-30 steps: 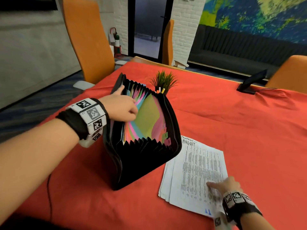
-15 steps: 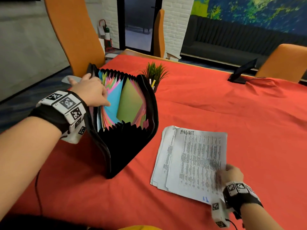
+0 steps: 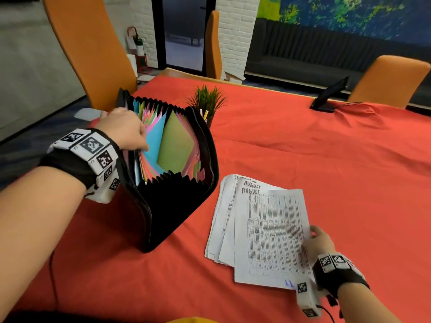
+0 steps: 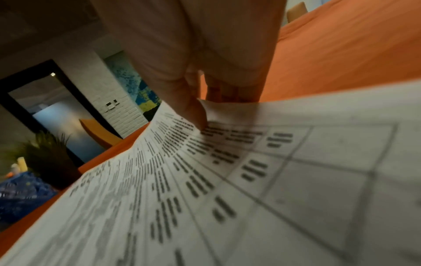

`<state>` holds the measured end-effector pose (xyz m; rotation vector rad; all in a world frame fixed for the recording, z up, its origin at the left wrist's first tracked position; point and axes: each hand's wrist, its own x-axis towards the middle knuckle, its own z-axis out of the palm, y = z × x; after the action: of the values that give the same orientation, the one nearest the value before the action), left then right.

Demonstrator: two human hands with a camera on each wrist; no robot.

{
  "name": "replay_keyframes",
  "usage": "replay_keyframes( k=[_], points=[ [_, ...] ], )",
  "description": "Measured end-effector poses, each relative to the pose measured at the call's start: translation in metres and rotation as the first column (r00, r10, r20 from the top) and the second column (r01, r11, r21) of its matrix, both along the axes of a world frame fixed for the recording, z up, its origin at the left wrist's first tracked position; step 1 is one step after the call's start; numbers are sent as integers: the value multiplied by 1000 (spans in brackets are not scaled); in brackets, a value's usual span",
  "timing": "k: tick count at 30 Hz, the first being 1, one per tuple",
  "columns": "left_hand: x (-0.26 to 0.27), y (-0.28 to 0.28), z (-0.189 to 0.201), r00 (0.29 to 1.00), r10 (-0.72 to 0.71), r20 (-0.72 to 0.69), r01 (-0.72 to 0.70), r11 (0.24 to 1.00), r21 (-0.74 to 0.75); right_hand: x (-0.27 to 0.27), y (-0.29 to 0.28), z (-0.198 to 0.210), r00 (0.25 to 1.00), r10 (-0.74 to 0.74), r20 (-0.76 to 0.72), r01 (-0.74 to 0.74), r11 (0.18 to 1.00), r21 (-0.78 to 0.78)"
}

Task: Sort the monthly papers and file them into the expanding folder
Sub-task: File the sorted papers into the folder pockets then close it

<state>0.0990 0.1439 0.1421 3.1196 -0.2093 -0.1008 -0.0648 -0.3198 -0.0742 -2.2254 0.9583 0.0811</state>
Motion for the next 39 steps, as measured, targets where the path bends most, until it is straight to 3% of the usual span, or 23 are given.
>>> replay_keyframes(
  k=[3,9,13,17,21,25,30,34,39],
  points=[
    [-3,-7,1,1000,-4,21,4,1000,4,8,-5,-1,999,-44,3,43,994,99],
    [-1,-1,-1,1000,-1,28,1,1000,-9,8,-12,6,997,-72,-23,74,992,104],
    [-2,5,-2,999,8,46,-7,1000,-24,4,-15,7,996,-66,-59,76,977,199],
    [-4,4,-1,999,17,39,-16,999,-32,9,-7,23,998,-25,50,13,976,216],
    [-6,1,0,999,4,45,-2,999,-48,30,2,80,969,112,220,-128,990,59],
    [-12,-5,2,998,-11,59,15,998,-57,60,17,188,872,254,419,-216,967,-137],
    [-13,-13,8,1000,-23,-6,23,1000,11,107,46,282,719,234,655,-247,966,-73],
    [-11,-17,9,999,-36,-38,36,999,16,139,101,314,669,320,671,-301,942,-150],
    [-11,-19,10,998,-54,-43,55,998,25,166,164,301,706,486,515,-342,871,-352]
  ],
)
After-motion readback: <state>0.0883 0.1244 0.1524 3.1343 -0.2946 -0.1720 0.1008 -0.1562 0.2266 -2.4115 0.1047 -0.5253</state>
